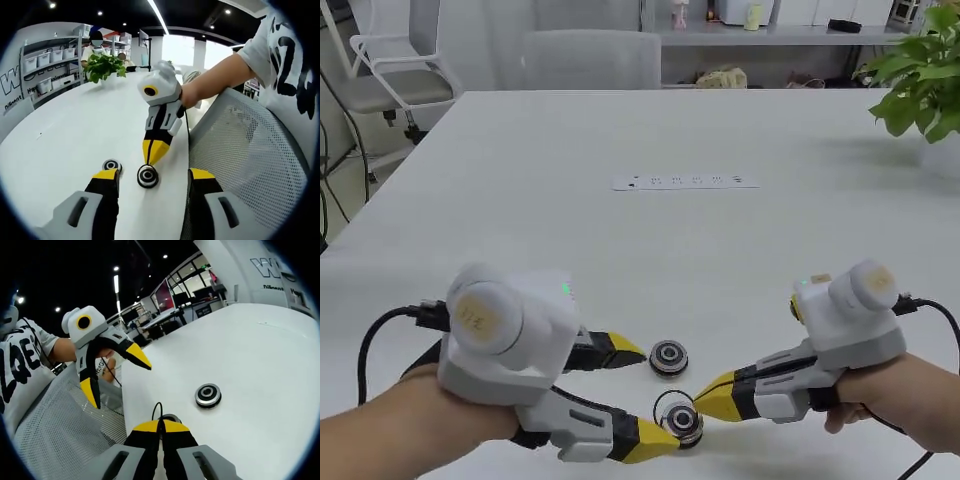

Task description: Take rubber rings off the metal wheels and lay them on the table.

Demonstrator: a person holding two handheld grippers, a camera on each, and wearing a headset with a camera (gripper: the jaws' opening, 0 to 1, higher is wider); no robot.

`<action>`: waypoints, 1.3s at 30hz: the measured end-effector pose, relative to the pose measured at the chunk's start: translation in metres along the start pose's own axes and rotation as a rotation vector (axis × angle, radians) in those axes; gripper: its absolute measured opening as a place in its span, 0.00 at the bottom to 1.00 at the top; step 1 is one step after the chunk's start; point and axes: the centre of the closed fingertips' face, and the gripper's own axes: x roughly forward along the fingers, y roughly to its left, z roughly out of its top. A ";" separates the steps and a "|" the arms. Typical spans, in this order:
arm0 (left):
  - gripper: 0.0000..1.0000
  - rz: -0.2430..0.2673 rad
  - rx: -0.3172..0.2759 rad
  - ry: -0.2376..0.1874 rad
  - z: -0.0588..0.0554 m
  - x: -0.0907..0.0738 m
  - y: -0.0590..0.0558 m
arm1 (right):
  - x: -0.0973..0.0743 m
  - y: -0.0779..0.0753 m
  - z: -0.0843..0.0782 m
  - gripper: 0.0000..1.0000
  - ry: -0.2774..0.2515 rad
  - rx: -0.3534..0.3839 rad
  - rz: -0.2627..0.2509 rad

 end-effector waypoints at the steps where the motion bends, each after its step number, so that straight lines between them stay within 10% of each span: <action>1: 0.56 0.003 -0.009 -0.005 0.000 -0.003 0.000 | 0.000 0.000 0.000 0.00 0.002 -0.002 0.001; 39: 0.78 0.153 -0.119 -0.055 -0.019 -0.063 0.008 | 0.019 0.009 0.035 0.00 -0.013 -0.051 0.035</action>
